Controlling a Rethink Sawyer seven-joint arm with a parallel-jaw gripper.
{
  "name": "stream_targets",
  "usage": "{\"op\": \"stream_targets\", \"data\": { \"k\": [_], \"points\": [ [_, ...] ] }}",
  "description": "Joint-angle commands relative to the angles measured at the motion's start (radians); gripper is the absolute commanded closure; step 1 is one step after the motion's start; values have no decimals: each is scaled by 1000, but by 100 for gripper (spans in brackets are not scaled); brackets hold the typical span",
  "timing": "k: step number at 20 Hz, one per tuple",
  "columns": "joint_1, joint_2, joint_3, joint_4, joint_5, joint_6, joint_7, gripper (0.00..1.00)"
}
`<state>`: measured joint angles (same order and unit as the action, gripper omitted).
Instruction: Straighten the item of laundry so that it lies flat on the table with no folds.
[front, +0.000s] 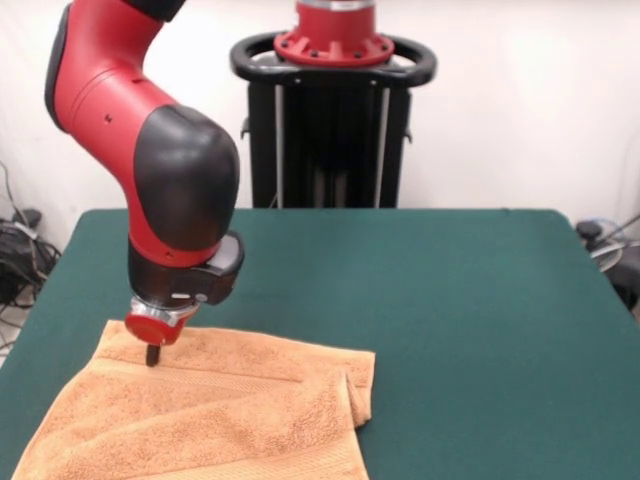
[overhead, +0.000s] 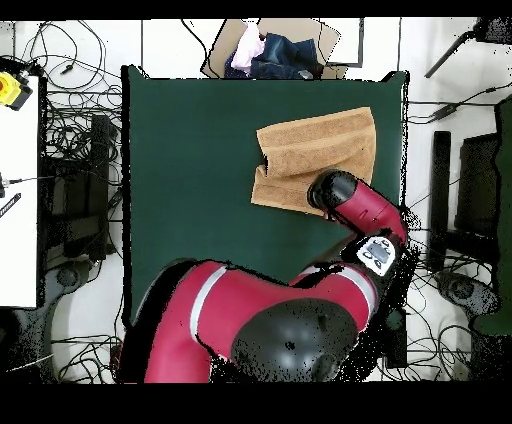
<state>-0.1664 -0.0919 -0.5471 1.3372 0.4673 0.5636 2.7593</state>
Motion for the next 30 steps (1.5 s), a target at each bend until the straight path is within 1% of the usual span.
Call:
{"op": "stream_targets", "data": {
  "k": [1,3,10,21,25,26,28,30],
  "points": [
    [70,103,35,2,62,-80,281,0],
    [91,121,4,-5,80,-84,313,0],
    [88,116,10,3,91,-73,257,0],
    [101,123,-14,5,116,-62,242,0],
    [115,134,-33,4,131,-72,278,0],
    [120,139,-40,4,137,-77,292,100],
    [126,146,-53,-2,138,-73,292,100],
    [120,135,-42,5,135,-65,263,100]
  ]
}}
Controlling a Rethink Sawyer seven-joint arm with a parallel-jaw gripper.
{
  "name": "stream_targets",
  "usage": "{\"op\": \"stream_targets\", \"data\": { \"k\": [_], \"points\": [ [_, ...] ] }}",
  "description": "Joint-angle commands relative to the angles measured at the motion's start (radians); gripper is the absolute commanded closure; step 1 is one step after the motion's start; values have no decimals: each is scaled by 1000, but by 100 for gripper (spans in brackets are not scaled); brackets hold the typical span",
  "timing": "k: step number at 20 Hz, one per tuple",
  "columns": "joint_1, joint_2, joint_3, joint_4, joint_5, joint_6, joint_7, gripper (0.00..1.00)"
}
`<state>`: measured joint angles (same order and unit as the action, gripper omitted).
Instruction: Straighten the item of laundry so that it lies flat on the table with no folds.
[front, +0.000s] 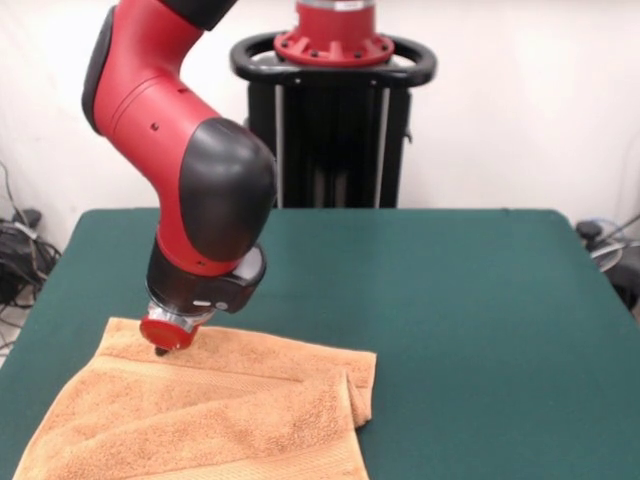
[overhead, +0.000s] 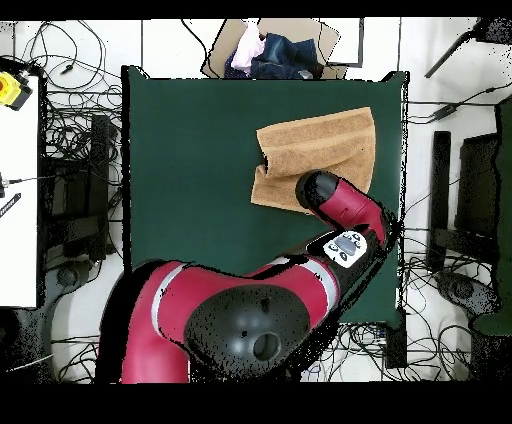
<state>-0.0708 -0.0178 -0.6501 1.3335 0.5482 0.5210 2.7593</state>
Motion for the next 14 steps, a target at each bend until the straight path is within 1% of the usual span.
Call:
{"op": "stream_targets", "data": {
  "k": [1,14],
  "points": [
    [26,64,59,8,55,-22,259,100],
    [18,48,73,21,51,0,213,100]
  ]
}}
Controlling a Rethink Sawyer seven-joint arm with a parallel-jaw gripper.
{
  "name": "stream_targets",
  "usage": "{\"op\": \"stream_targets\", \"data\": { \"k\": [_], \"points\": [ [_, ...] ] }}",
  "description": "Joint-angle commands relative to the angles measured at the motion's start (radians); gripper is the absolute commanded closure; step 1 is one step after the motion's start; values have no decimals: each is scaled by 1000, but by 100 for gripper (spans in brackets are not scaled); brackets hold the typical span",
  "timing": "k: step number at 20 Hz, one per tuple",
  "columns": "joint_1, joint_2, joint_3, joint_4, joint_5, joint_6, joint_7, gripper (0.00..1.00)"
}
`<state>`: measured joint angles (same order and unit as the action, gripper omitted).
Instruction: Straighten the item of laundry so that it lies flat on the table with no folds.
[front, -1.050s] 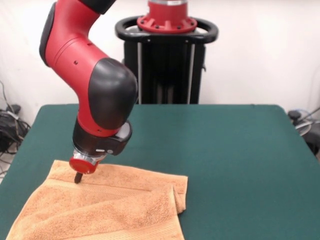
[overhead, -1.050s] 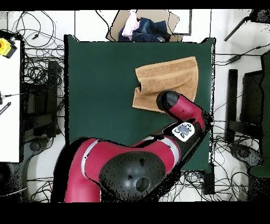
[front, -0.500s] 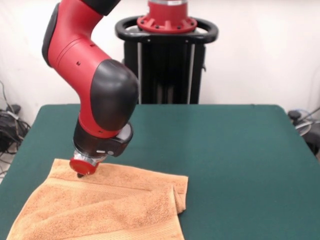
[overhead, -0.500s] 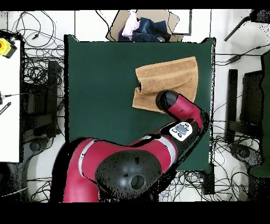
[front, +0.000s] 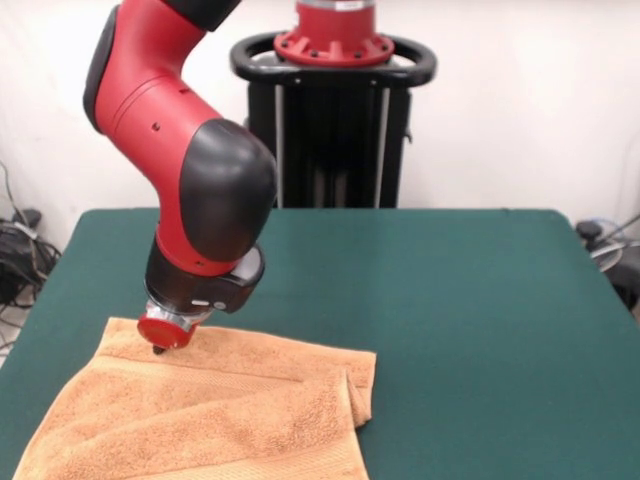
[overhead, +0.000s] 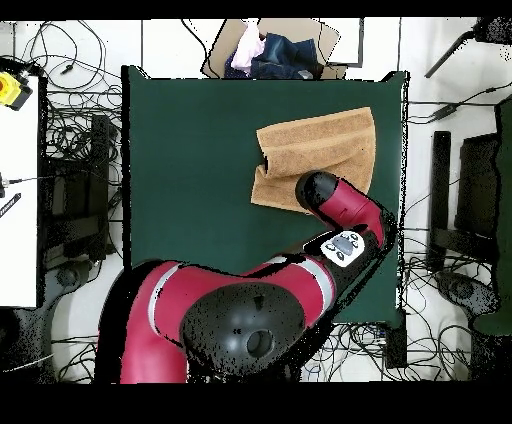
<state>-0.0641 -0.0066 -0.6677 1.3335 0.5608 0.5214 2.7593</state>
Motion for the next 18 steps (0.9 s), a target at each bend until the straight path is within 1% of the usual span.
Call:
{"op": "stream_targets", "data": {
  "k": [1,5,8,14,18],
  "points": [
    [10,34,90,23,36,5,209,100],
    [13,14,97,46,32,15,200,100],
    [16,-1,100,74,28,-1,194,100],
    [21,-54,127,177,10,-50,156,100],
    [22,-83,157,254,4,-106,140,100]
  ]
}}
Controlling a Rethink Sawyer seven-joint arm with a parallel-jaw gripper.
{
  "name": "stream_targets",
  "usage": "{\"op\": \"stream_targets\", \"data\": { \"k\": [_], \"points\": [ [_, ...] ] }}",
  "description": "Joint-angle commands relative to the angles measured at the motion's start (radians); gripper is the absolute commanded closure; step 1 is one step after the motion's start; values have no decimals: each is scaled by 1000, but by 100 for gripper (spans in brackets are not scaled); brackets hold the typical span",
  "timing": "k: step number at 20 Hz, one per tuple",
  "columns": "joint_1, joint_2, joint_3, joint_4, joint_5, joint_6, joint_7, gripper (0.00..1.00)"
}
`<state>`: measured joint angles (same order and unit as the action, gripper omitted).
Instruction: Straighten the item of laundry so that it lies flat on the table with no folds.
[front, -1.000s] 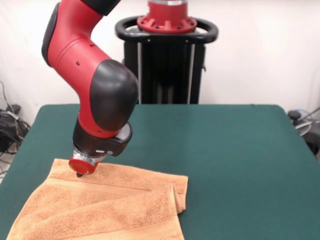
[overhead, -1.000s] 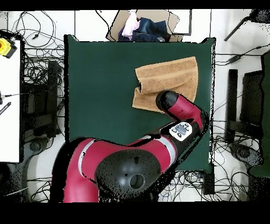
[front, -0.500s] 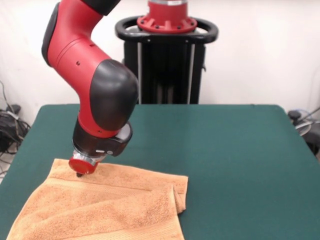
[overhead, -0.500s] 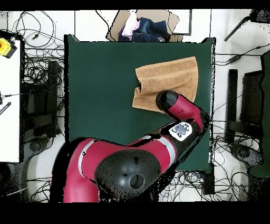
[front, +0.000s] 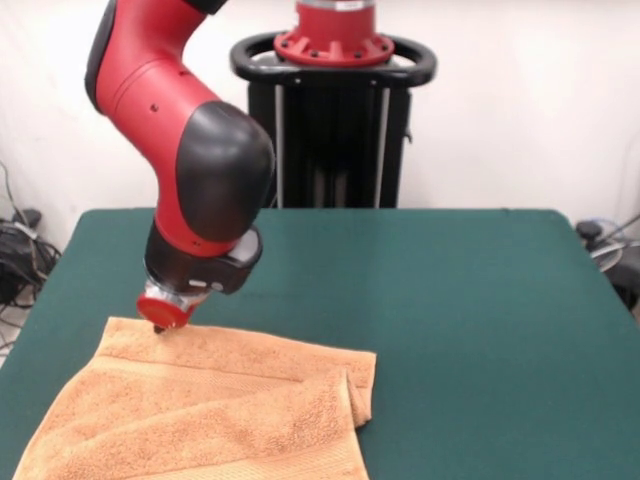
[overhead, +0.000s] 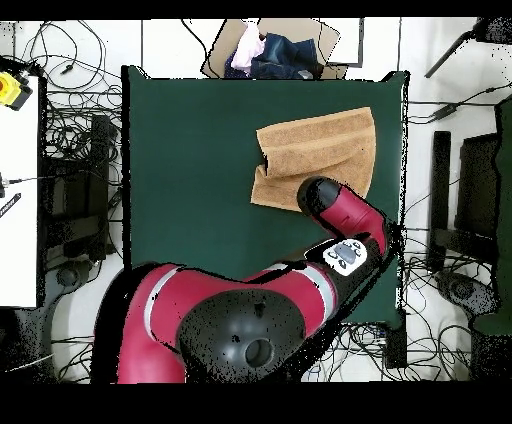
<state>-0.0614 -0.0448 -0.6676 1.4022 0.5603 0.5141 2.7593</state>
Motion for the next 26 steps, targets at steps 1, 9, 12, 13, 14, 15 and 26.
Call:
{"op": "stream_targets", "data": {
  "k": [1,9,12,13,14,15,26],
  "points": [
    [19,-51,164,202,4,-111,137,100],
    [1,-84,217,295,-3,-198,113,100],
    [-6,-87,230,310,-4,-219,108,100],
    [-11,-88,236,312,-5,-227,105,100],
    [-13,-87,237,311,-6,-231,103,100],
    [-7,-85,229,309,-3,-231,110,100],
    [17,-73,192,295,1,-226,124,0]
  ]
}}
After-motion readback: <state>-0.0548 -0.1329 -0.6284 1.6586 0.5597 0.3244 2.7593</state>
